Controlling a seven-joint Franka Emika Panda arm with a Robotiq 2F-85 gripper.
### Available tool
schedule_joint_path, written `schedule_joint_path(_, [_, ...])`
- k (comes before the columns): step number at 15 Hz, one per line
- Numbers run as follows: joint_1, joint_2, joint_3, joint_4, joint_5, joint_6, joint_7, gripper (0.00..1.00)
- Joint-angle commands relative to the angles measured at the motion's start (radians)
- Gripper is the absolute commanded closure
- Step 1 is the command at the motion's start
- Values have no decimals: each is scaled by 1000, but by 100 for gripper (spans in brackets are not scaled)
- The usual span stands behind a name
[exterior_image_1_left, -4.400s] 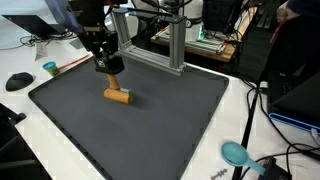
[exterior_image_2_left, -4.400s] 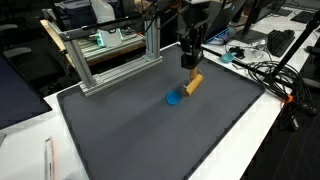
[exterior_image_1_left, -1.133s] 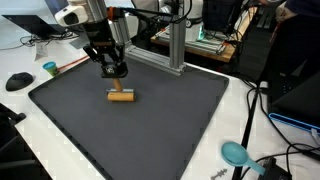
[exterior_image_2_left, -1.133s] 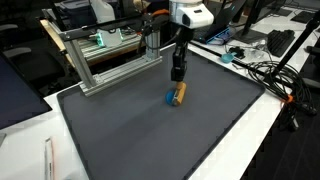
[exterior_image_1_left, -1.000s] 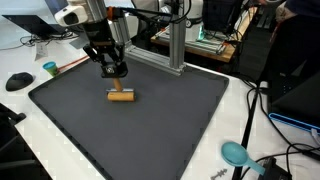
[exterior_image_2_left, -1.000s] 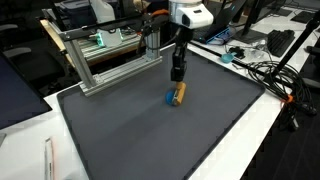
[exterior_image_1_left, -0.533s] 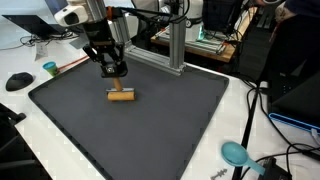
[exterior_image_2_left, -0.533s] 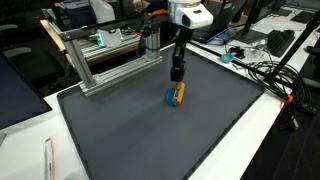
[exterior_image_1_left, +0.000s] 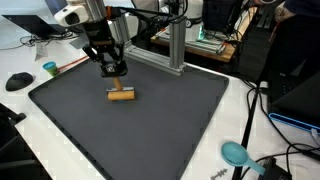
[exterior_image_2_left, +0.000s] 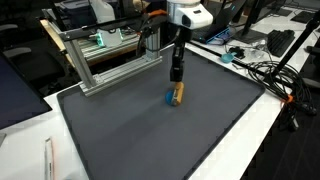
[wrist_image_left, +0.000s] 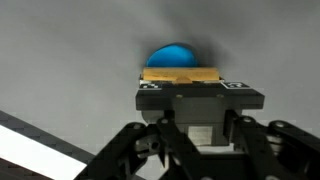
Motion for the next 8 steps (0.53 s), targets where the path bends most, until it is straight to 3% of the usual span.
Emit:
schedule_joint_path(1, [-22, 34, -14, -56, -42, -50, -42, 78])
schedule_joint_path(8, [-16, 37, -22, -61, -56, -49, -42, 78])
